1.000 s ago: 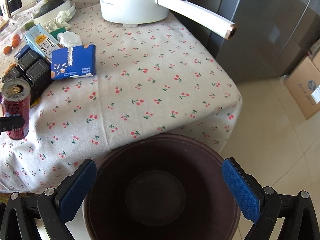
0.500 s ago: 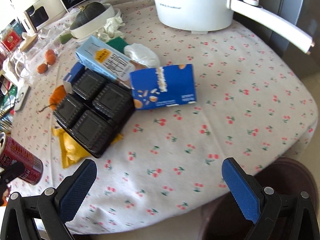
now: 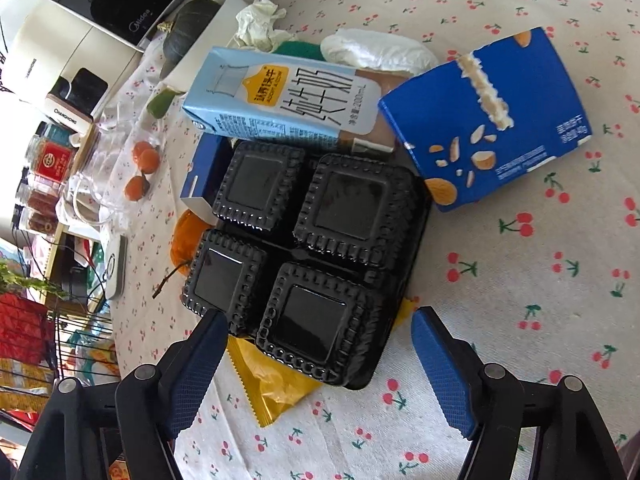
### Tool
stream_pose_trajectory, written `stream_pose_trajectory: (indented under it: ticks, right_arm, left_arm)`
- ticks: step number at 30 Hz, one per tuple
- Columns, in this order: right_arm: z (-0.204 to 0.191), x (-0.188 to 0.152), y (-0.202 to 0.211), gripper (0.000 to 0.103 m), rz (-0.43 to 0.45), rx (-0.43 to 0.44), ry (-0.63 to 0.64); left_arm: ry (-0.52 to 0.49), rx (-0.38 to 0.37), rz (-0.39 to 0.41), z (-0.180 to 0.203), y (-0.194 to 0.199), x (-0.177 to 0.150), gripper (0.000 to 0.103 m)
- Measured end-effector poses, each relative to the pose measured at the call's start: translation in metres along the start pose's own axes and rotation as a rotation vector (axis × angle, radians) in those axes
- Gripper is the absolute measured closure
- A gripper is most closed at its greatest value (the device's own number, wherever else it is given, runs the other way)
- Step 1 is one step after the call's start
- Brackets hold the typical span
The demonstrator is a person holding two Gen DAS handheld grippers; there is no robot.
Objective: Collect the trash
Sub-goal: 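Move the right tool over the black plastic tray while the left tool holds the can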
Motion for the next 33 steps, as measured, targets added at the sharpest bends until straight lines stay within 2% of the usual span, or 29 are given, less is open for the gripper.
stream_pose_trajectory:
  ticks: [3,5,10,11,12,14,16,19,21,23,24,33]
  right_arm:
    - [-0.002,-0.002,-0.012,0.034,-0.006,-0.019,0.011]
    - [-0.002,-0.003,-0.017,0.044,-0.019,0.003,0.001]
    - [0.000,-0.001,-0.008,0.051,0.000,0.002,0.019]
    - [0.000,-0.001,-0.003,0.077,0.009,0.005,0.027]
    - [-0.001,-0.001,0.003,0.093,0.012,0.014,0.042]
    - [0.001,0.000,0.014,0.093,0.026,0.009,0.073]
    - [0.006,-0.001,0.022,0.093,0.046,-0.037,0.119]
    - [0.017,-0.004,0.027,0.091,0.028,-0.045,0.127]
    - [0.025,-0.005,0.029,0.080,0.027,-0.077,0.135]
    - [0.030,-0.004,0.032,0.037,0.035,-0.090,0.131]
    - [0.031,-0.002,0.034,0.031,0.044,-0.088,0.119]
    - [0.011,0.013,0.013,0.029,0.051,-0.039,0.040]
  left_arm:
    - [0.004,0.002,-0.008,-0.001,-0.002,-0.001,0.047]
    - [0.005,0.004,-0.015,-0.001,-0.004,-0.002,0.047]
    - [0.005,0.001,-0.016,0.002,-0.006,-0.003,0.047]
    - [0.003,-0.003,-0.014,0.004,-0.006,-0.002,0.047]
    - [-0.001,-0.007,-0.013,0.007,-0.006,-0.001,0.047]
    - [-0.015,-0.013,-0.012,0.015,-0.007,0.000,0.047]
    - [-0.029,-0.019,-0.014,0.022,-0.010,0.000,0.047]
    - [-0.028,-0.017,-0.017,0.026,-0.013,0.000,0.047]
    - [-0.033,-0.009,-0.018,0.027,-0.014,0.000,0.047]
    - [-0.031,0.000,-0.019,0.025,-0.014,-0.001,0.047]
    - [-0.027,0.003,-0.020,0.023,-0.014,-0.001,0.047]
    - [0.007,0.017,-0.035,0.006,-0.017,-0.004,0.047]
Point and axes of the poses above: each gripper's, at about its wrist camera, not at the fingertips, and y roughly against the way its jaws point, z to its right, x to its top, the point moved 8 cm from there along -y, roughly the way its jaws point, and after that the axes turned 13 degrees about -x, right-handed, at the moved point
